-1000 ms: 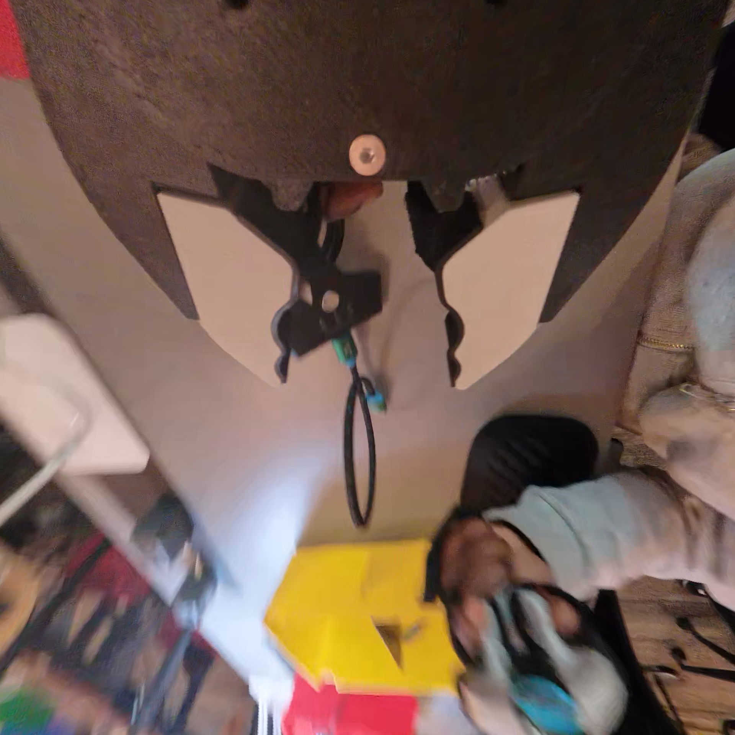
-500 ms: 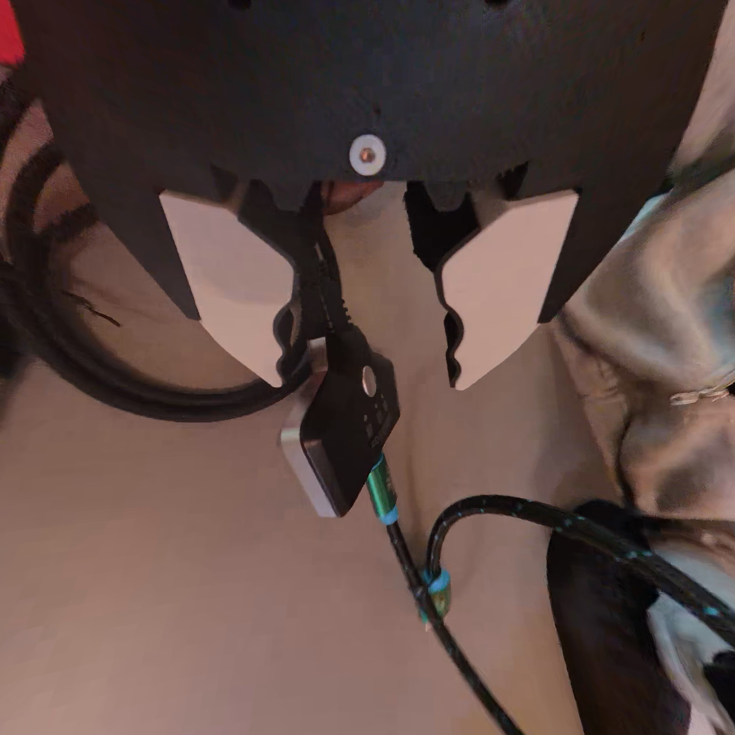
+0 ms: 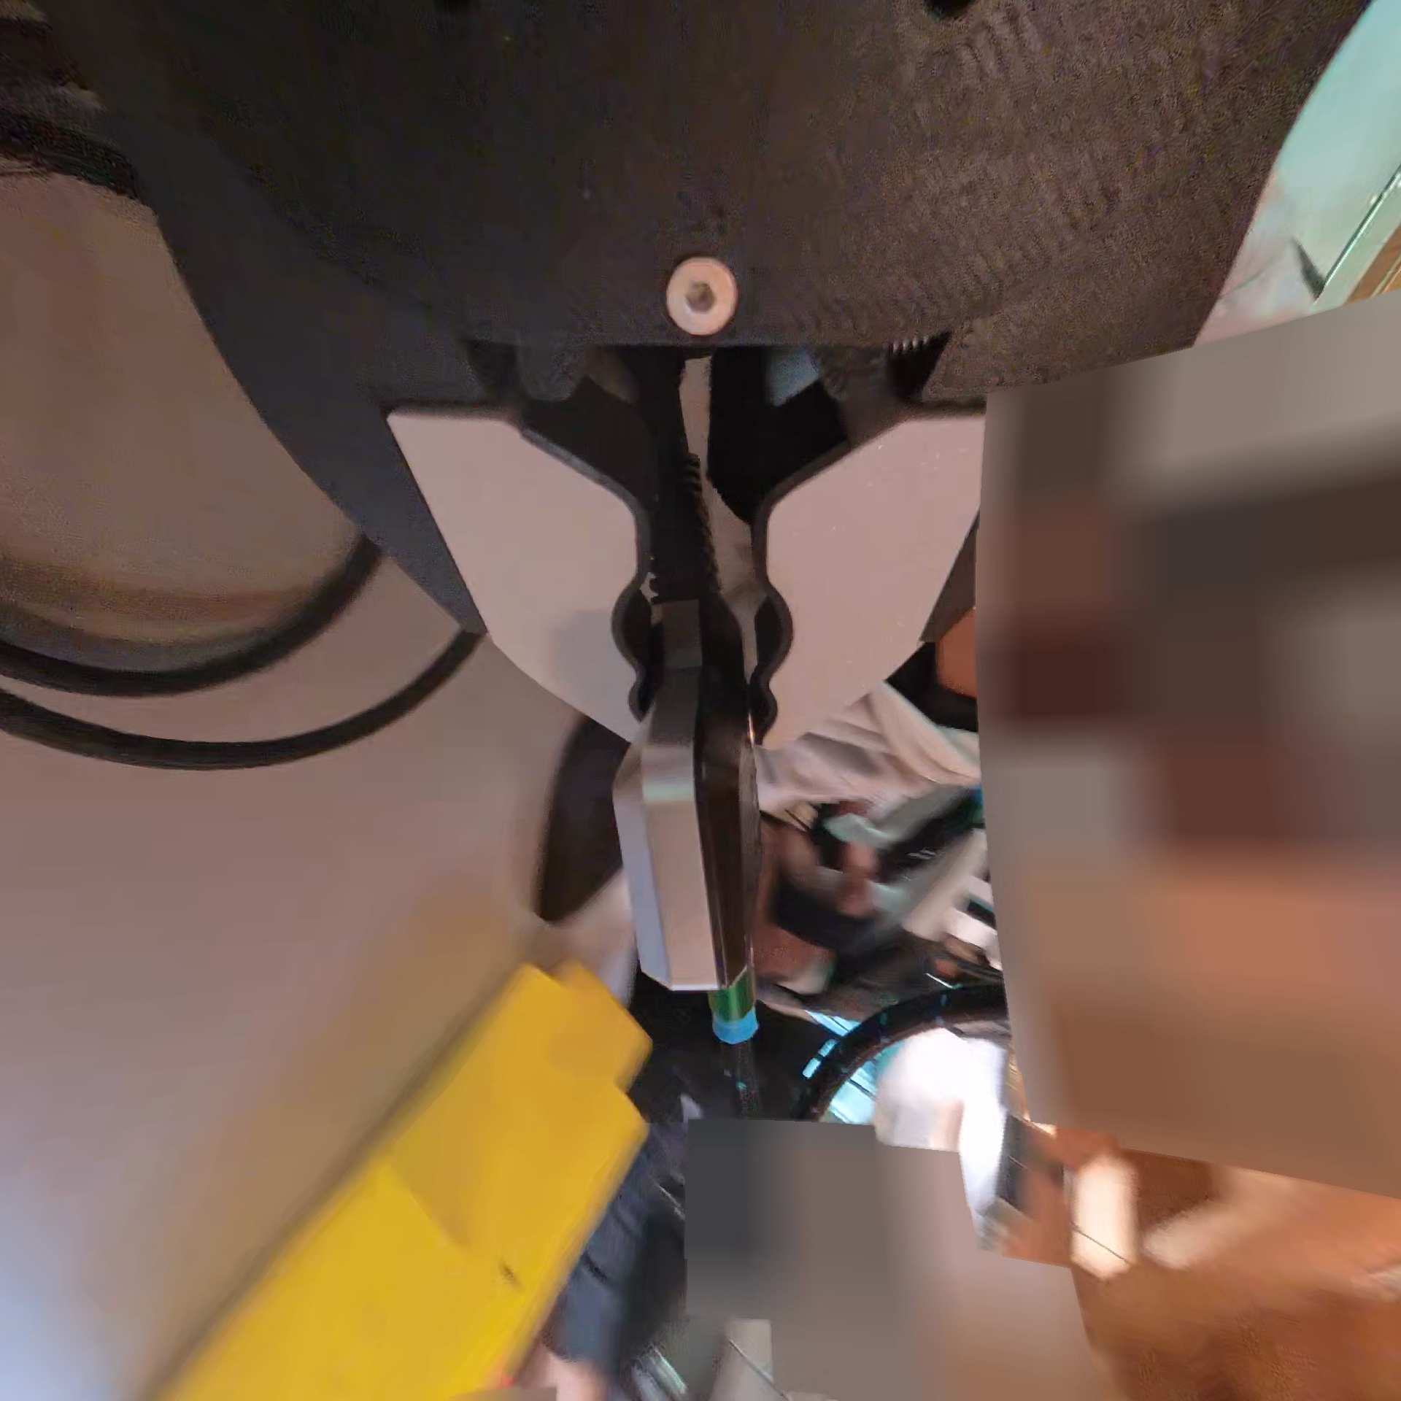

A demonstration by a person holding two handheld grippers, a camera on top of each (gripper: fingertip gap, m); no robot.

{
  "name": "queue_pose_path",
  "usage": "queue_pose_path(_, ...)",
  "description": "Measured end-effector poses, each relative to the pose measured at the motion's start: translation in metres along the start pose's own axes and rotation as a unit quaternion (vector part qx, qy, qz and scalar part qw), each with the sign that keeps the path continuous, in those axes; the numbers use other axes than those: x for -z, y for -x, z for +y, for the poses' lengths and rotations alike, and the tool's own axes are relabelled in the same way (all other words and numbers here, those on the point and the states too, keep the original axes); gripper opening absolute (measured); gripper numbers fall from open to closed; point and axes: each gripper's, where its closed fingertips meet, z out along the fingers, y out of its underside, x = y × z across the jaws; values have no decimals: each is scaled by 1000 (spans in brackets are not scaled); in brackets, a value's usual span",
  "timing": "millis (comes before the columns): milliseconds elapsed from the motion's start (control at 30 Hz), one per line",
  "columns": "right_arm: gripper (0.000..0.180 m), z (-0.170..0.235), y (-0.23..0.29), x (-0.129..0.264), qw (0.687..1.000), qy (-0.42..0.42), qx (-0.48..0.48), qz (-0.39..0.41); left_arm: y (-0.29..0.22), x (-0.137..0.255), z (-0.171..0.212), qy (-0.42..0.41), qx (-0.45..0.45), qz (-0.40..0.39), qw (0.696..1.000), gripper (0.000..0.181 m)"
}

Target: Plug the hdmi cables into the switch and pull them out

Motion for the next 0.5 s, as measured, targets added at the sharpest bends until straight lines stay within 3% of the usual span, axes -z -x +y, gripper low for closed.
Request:
queue_pose_path(33,23,-3,14,-1,999,-30,14,-37,1,3,2,5,7,2,1000,20)
queue_pose_path(133,23,16,32,-17,995,-32,35,-91,10,16,16,37,48,11,998,20)
queue_pose_path(267,23,50,18,-41,996,55,22,-73,17,34,46,104,78,20,991,20)
queue_pose_path(500,24,61,12,-52,993,102,20,-62,7,37,82,206,21,47,977,20)
